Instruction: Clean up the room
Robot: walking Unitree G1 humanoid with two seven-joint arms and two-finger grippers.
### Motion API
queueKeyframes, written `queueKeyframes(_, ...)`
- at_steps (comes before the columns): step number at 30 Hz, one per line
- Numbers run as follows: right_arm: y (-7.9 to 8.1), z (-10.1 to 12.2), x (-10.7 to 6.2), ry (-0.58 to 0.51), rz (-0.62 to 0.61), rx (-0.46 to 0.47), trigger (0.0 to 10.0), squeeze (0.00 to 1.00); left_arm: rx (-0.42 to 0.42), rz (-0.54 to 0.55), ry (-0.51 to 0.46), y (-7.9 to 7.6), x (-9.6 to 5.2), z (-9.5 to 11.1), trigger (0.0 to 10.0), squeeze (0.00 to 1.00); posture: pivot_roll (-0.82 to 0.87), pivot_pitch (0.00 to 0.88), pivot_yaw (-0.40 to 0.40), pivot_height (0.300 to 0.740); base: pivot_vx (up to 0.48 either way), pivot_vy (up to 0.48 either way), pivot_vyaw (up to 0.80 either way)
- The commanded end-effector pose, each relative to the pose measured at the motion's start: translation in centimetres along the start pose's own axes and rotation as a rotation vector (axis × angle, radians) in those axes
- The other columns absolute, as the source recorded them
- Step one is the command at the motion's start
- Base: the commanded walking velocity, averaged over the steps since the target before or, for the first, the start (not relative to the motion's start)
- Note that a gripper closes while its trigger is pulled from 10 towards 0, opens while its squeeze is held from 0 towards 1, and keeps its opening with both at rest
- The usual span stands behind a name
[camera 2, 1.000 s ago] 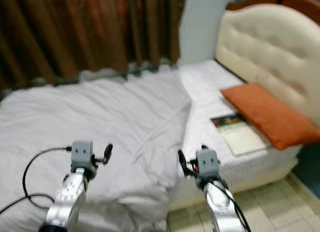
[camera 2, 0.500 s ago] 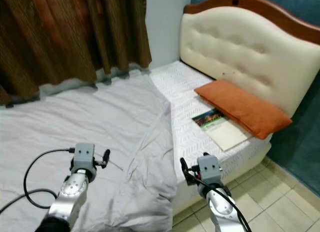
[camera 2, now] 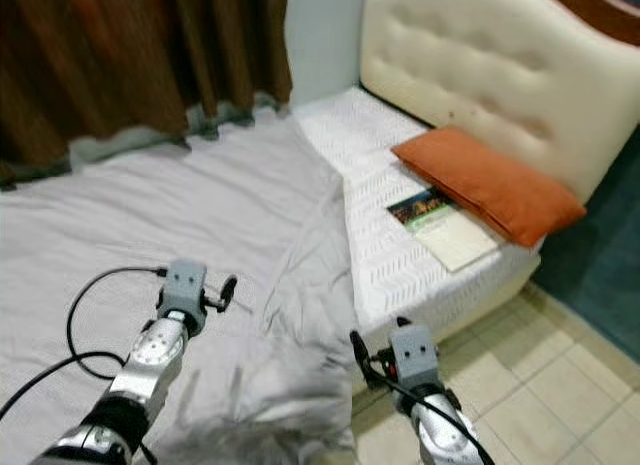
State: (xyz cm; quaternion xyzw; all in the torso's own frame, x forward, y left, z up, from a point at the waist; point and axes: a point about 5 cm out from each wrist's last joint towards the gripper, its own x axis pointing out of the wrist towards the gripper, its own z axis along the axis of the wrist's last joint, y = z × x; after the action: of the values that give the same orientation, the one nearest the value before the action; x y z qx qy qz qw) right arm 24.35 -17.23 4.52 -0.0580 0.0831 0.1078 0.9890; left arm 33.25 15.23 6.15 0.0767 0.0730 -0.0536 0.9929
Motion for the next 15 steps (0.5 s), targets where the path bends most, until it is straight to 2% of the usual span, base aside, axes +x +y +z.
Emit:
queueKeyframes(1, -0.2, 0.3, 0.0, -0.006, -0.026, 0.031, 10.0, 0.00, -0.025, 0.052, 0.032, 1.4, -0.7, -1.2, 10.0, 0.00, -0.12, 0.079, 0.075, 0.740, 0.000, -0.480, 0.51)
queueKeyframes(8, 0.6, 0.0, -0.1, 0.029, 0.032, 0.010, 10.0, 0.00, -0.034, 0.120, 0.102, 2.4, -1.0, -2.4, 10.0, 0.00, -0.12, 0.101, 0.055, 0.740, 0.000, -0.475, 0.50)
queueKeyframes(9, 0.5, 0.0, -0.2, 0.041, 0.049, -0.009, 10.0, 0.00, -0.039, 0.141, 0.138, 2.8, -0.9, -2.7, 10.0, 0.00, -0.14, 0.128, 0.037, 0.740, 0.255, -0.405, 0.49)
queueKeyframes(11, 0.4, 0.0, -0.3, 0.047, 0.058, -0.017, 10.0, 0.00, -0.036, 0.150, 0.158, 3.0, -0.8, -2.9, 10.0, 0.00, -0.14, 0.128, 0.037, 0.740, 0.255, -0.405, 0.49)
queueKeyframes(13, 0.4, 0.1, -0.7, 0.048, 0.065, -0.019, 10.0, 0.00, -0.024, 0.157, 0.232, 3.1, -0.8, -3.6, 10.0, 0.00, -0.16, 0.170, 0.020, 0.740, 0.000, 0.000, 0.00)
queueKeyframes(14, 0.6, 0.5, -1.3, 0.046, 0.070, -0.016, 10.0, 0.00, -0.053, 0.153, 0.292, 2.9, -0.9, -4.2, 10.0, 0.00, -0.18, 0.220, 0.003, 0.740, 0.000, 0.000, 0.00)
queueKeyframes(15, 0.6, 0.7, -1.7, 0.043, 0.072, -0.016, 10.0, 0.00, -0.061, 0.148, 0.303, 2.9, -1.0, -4.3, 10.0, 0.00, -0.19, 0.242, -0.001, 0.740, 0.000, 0.000, 0.00)
